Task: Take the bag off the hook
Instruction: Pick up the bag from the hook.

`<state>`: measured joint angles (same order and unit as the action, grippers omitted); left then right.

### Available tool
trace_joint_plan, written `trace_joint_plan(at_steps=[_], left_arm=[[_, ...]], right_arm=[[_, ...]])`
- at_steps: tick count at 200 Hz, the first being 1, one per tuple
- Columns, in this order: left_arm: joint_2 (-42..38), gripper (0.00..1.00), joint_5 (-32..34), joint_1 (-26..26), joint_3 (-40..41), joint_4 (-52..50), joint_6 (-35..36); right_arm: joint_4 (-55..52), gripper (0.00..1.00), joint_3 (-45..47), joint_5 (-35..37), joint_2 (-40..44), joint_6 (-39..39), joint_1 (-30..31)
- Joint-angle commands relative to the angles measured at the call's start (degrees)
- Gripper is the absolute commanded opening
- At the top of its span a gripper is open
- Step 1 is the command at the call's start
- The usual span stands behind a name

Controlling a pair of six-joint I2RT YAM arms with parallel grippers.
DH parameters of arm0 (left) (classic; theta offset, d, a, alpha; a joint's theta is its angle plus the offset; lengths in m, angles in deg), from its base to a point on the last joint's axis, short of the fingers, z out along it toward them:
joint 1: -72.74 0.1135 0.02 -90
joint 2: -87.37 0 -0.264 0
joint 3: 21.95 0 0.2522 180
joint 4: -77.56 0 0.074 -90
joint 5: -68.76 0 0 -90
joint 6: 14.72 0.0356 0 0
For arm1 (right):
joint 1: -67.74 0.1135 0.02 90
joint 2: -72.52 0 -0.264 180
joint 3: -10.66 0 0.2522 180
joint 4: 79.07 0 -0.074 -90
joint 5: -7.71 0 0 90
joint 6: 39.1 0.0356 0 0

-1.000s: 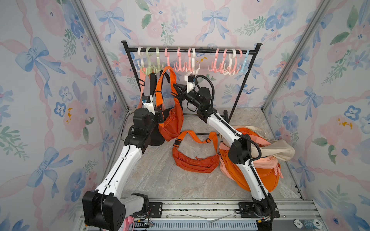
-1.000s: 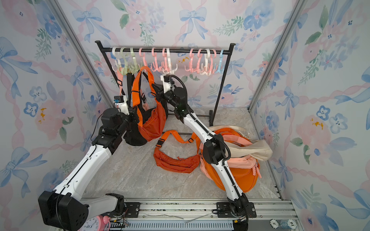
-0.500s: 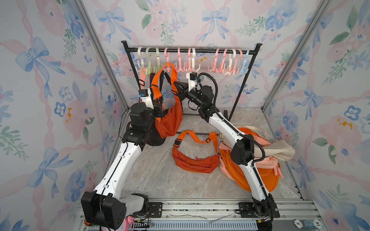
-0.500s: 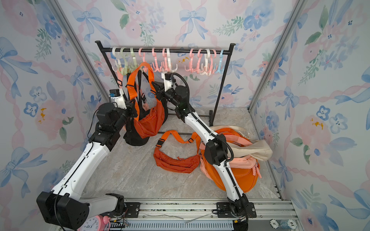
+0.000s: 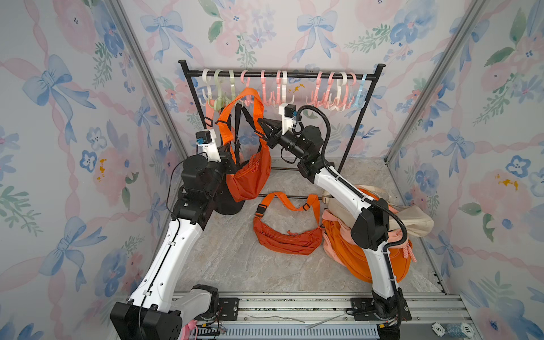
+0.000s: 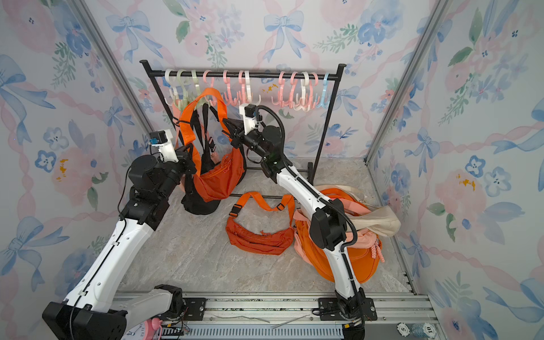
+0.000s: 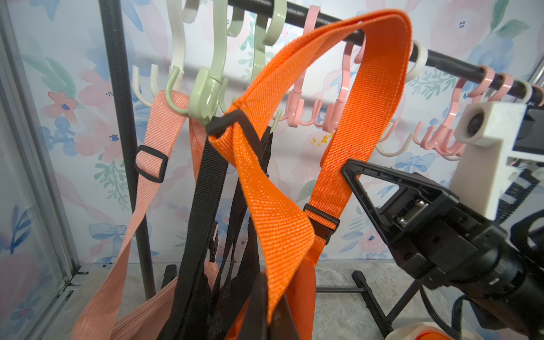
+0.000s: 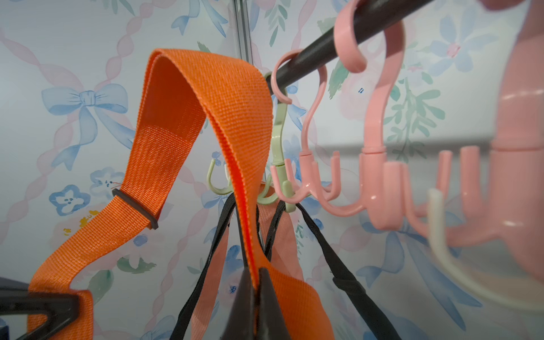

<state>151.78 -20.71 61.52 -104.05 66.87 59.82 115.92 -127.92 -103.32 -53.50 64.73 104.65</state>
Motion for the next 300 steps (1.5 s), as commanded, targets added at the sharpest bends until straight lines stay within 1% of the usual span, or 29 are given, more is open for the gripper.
trace_joint_plan(at_steps=[1,22,48,75,95,117,177,223,241,251,282,300], left_arm=[[-2.1,0.0,-0.5,0.3,1.8,0.1,0.7],[-3.7,0.0,-0.3,0.4,3.0,-0.4,1.0],[-6.1,0.0,0.0,0.4,5.1,-0.4,1.1],[-8.2,0.0,0.2,0.3,7.4,-0.1,0.7],[-9.0,0.0,-0.2,0.3,8.9,0.2,0.2],[-9.0,0.0,-1.7,0.2,8.8,0.0,0.2],[-10.4,0.0,-2.5,-2.3,9.7,0.3,0.5],[-12.9,0.0,-0.7,-6.5,10.7,-0.5,2.3],[-14.0,0.0,0.7,-8.8,11.2,-1.0,3.5],[-14.5,0.0,1.4,-10.1,11.5,-1.1,4.4],[-16.0,0.0,3.5,-14.8,12.6,-1.4,8.0],[-17.0,0.0,3.7,-17.4,13.4,-2.0,9.2]], right_arm=[[3.2,0.0,2.9,-1.2,5.1,-3.3,1.5],[3.8,0.0,6.7,-0.8,8.2,-4.4,1.8],[4.3,0.0,11.5,-0.9,12.2,-3.8,2.0],[5.5,0.0,18.2,-0.5,17.1,-5.1,2.8],[4.7,0.0,22.0,0.0,20.6,-8.7,3.9],[2.0,0.0,24.8,0.4,24.4,-13.4,5.3],[-1.7,0.0,34.9,3.6,36.1,-22.7,9.4],[-3.1,0.0,43.9,8.4,45.0,-30.1,14.0],[-3.6,0.0,47.7,12.3,48.2,-35.9,16.6],[-3.9,0.0,49.5,14.5,49.8,-37.7,17.7],[-4.8,0.0,54.5,18.3,55.5,-40.0,19.8],[-4.9,0.0,57.7,20.1,59.2,-40.4,21.2]])
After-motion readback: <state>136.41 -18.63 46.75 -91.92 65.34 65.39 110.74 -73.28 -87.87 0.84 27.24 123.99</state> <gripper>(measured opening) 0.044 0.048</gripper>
